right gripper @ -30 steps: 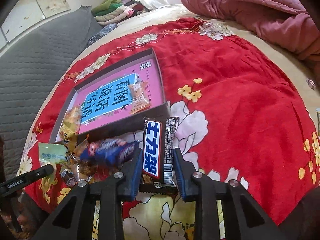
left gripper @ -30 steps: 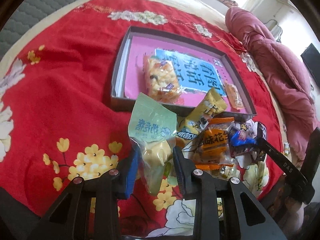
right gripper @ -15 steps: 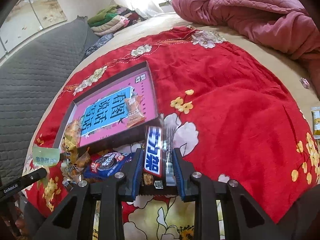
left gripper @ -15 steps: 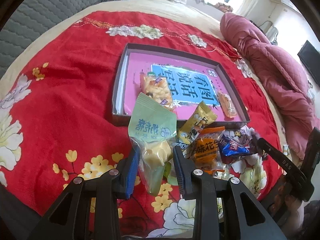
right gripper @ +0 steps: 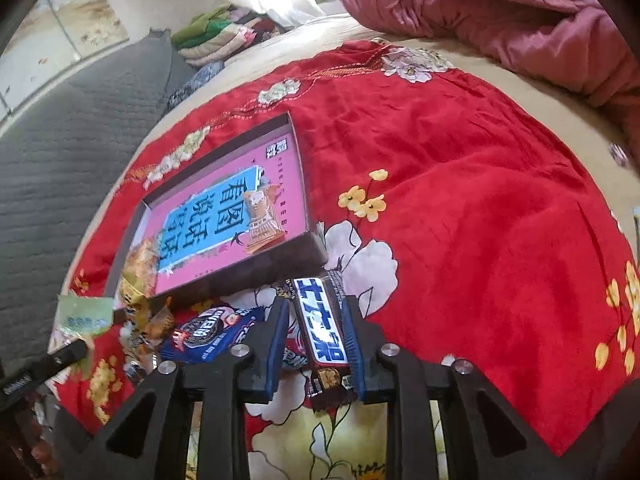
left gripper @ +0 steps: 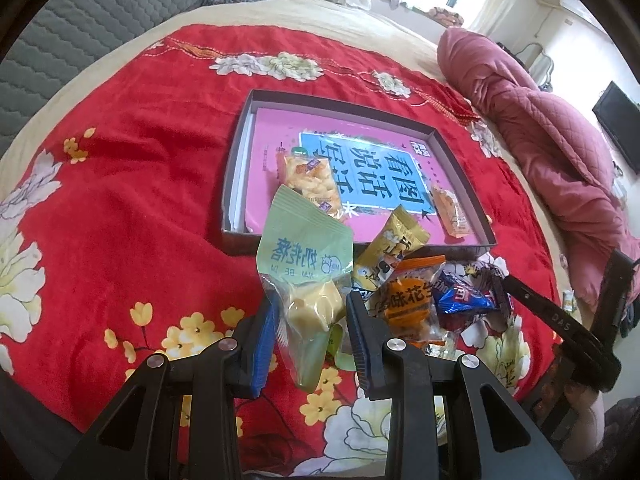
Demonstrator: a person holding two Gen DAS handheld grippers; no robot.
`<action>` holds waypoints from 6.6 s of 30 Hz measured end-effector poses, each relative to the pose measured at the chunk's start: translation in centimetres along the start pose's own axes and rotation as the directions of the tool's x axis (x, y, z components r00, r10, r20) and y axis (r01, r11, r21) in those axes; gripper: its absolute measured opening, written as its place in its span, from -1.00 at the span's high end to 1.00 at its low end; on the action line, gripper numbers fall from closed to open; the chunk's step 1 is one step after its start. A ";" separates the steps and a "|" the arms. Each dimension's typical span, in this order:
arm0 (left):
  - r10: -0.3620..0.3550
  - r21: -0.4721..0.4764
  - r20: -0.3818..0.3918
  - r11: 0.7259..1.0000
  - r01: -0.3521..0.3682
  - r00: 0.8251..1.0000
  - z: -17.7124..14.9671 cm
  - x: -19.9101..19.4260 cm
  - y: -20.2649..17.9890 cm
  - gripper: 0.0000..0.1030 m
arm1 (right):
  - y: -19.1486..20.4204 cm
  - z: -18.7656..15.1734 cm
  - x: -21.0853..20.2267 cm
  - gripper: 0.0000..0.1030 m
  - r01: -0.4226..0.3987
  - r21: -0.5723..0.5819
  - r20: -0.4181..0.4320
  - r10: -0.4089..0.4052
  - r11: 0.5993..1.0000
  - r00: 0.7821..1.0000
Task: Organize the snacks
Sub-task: 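Lift the chocolate bar with the right gripper while the left lifts the green-labelled bag, then carry the chocolate bar with the right gripper while the left carries the green bag over the tray, then lower the chocolate bar into the tray and open the right gripper while the left releases the green bag, then grasp the red swirl-printed snack with the right gripper while the left grasps the yellow stick bag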
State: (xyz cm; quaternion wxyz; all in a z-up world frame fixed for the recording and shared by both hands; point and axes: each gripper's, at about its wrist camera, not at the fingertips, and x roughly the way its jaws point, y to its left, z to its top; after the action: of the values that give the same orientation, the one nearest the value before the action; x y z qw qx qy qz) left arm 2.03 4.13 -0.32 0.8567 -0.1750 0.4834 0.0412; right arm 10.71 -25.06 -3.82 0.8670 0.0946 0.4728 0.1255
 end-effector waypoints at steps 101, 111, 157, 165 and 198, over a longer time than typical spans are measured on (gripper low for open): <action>-0.017 0.002 -0.029 1.000 0.017 0.999 9.1 9.7 -5.3 0.31 | 5.9 6.1 6.8 0.39 0.009 -0.231 0.070 0.008 0.973 0.998; -0.010 0.017 -0.021 1.000 0.010 1.000 9.2 9.2 -5.5 0.29 | 5.7 6.2 6.4 0.24 -0.004 -0.207 0.085 0.022 0.978 0.996; 0.047 0.047 0.085 0.998 -0.051 0.995 9.1 2.3 -5.1 -0.13 | 4.4 5.9 0.3 -0.26 -0.079 -0.165 0.228 0.116 0.983 0.967; 0.055 0.031 0.061 0.998 -0.057 0.997 7.8 1.4 -3.1 -0.14 | 4.5 4.9 -1.3 -0.30 -0.072 -0.165 0.233 0.110 0.984 0.966; 0.010 0.179 -0.089 0.984 0.006 0.996 2.0 4.2 -2.2 -0.22 | -1.2 -1.4 -1.1 -0.41 -0.093 0.248 -0.066 0.113 0.964 0.991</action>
State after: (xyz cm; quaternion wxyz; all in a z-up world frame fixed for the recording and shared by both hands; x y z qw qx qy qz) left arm 6.39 2.30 -2.36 0.8464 -0.0983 0.5233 -0.0097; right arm 9.07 -26.45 -4.02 0.8216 0.2200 0.5132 0.1150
